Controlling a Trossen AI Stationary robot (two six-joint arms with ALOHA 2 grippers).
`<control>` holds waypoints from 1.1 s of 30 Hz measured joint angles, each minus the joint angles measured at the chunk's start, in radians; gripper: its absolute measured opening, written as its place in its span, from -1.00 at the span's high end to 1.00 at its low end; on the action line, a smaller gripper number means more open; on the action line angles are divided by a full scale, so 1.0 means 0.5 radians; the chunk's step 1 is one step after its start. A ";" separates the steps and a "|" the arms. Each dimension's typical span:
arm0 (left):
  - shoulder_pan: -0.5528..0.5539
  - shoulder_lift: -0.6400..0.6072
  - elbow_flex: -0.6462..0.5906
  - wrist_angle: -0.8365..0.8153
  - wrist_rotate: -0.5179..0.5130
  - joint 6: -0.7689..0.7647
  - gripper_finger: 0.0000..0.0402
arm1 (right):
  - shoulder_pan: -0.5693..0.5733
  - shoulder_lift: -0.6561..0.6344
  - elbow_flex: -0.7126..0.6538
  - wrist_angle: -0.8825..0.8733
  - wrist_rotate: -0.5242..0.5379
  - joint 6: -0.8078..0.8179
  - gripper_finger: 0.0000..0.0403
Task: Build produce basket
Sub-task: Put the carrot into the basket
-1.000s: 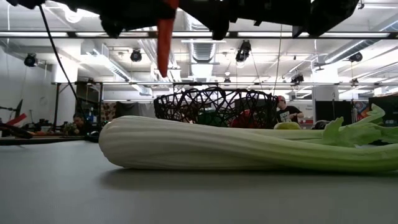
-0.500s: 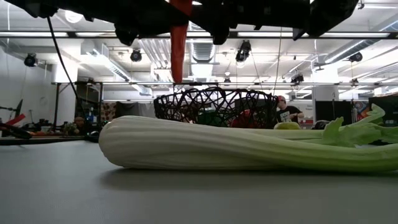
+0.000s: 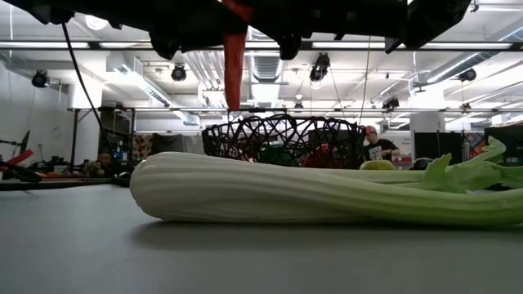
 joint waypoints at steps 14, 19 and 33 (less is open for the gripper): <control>0.000 -0.103 -0.065 -0.048 -0.007 0.113 -0.34 | -0.003 -0.143 -0.001 -0.196 0.283 -0.009 0.38; 0.000 -0.200 -0.065 -0.210 -0.026 0.117 -0.34 | -0.037 -0.328 -0.002 -0.443 0.630 -0.084 0.38; 0.000 -0.246 -0.065 -0.233 -0.078 0.115 -0.34 | -0.573 -0.447 -0.013 -0.846 1.072 0.163 0.37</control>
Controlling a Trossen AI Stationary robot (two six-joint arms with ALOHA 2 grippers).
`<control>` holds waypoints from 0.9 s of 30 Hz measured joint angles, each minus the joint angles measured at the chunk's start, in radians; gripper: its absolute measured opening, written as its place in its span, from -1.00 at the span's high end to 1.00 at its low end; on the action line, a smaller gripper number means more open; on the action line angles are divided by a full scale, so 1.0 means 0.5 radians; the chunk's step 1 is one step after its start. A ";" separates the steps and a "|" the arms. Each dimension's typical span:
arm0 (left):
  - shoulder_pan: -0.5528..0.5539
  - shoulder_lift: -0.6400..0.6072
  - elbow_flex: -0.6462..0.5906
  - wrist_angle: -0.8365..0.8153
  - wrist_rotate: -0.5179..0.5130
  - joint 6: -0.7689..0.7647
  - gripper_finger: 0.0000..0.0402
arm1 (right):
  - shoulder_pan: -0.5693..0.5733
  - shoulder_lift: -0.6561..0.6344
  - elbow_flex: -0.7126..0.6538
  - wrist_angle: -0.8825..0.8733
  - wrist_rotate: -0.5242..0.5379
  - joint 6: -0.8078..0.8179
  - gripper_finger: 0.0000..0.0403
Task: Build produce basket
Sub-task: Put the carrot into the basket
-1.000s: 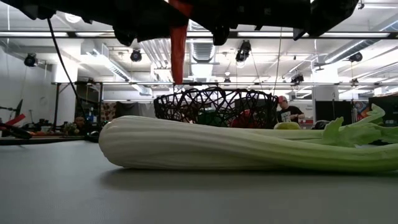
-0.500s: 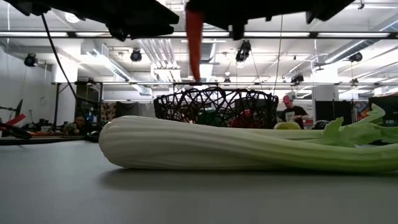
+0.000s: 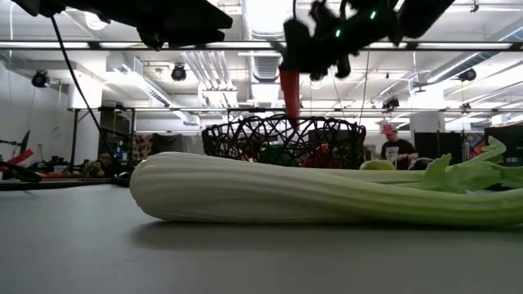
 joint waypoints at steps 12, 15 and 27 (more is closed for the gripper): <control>0.000 0.002 0.000 0.000 -0.026 0.000 -0.34 | -0.181 0.310 -0.004 -0.019 0.161 0.300 0.37; 0.002 0.002 0.000 0.000 -0.033 0.000 -0.34 | -0.181 0.362 -0.004 -0.033 0.264 0.327 0.37; 0.008 0.002 -0.001 -0.002 -0.033 0.000 -0.34 | -0.183 0.388 -0.004 -0.179 0.293 0.534 0.01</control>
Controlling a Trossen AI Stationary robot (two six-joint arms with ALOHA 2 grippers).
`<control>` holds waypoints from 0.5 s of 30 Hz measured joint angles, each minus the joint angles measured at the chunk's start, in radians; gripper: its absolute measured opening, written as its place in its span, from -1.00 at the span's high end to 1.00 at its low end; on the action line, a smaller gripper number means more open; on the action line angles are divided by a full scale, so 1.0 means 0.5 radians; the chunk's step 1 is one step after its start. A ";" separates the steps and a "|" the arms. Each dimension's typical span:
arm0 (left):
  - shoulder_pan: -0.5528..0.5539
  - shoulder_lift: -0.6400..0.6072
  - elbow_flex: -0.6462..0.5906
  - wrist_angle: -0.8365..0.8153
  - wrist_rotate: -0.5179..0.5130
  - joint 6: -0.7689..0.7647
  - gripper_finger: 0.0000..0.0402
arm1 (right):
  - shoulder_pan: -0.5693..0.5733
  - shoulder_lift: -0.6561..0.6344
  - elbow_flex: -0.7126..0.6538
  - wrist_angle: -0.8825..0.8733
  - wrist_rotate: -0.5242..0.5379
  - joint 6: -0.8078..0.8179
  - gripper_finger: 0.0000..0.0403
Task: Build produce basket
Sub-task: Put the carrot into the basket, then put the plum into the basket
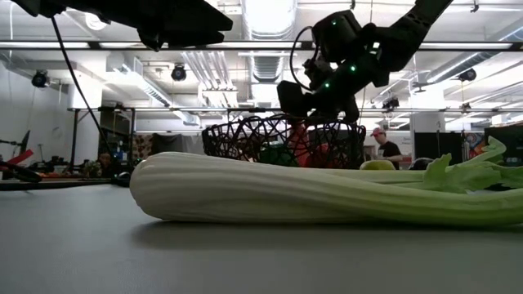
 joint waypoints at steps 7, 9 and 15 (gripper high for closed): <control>0.000 0.001 0.000 0.000 0.000 -0.013 -0.34 | 0.000 -0.015 0.000 -0.022 -0.002 -0.002 -0.16; 0.000 0.001 -0.001 -0.001 0.000 -0.014 -0.34 | 0.000 -0.039 0.000 -0.030 -0.001 -0.004 -0.19; 0.000 0.001 -0.002 -0.001 0.001 -0.018 -0.34 | 0.006 -0.223 0.000 -0.235 -0.032 -0.004 -0.25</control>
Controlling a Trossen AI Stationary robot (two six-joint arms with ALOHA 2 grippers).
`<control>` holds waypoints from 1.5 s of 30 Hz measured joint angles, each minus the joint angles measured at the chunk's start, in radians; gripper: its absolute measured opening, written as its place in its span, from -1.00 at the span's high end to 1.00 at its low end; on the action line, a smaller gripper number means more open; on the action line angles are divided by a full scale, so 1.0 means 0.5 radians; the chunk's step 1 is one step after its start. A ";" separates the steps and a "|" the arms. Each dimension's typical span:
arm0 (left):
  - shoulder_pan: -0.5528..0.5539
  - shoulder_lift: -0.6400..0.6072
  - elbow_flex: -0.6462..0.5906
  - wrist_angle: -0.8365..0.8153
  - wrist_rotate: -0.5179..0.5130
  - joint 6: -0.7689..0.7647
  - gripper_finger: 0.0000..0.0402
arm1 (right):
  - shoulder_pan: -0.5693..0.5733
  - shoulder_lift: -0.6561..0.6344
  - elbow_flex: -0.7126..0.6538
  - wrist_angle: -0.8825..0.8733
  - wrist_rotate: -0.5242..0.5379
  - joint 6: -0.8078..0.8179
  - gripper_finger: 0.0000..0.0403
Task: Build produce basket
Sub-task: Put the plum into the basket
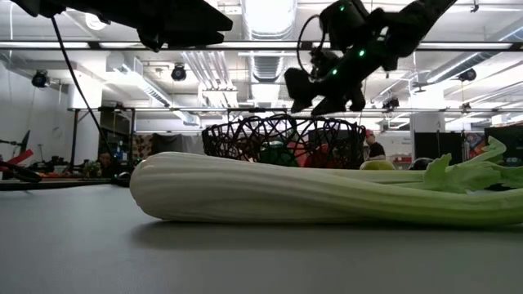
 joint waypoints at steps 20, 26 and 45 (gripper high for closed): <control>0.000 0.000 0.000 0.002 0.001 -0.003 -0.34 | -0.179 -0.761 0.162 -2.054 -0.294 0.788 -0.44; 0.000 0.000 0.000 0.002 0.001 0.002 -0.34 | -0.238 -0.686 0.145 -2.527 -0.319 1.050 -0.64; 0.001 0.002 0.000 -0.045 0.002 0.002 -0.34 | -0.236 -0.239 -0.033 -2.537 -0.541 1.003 -0.75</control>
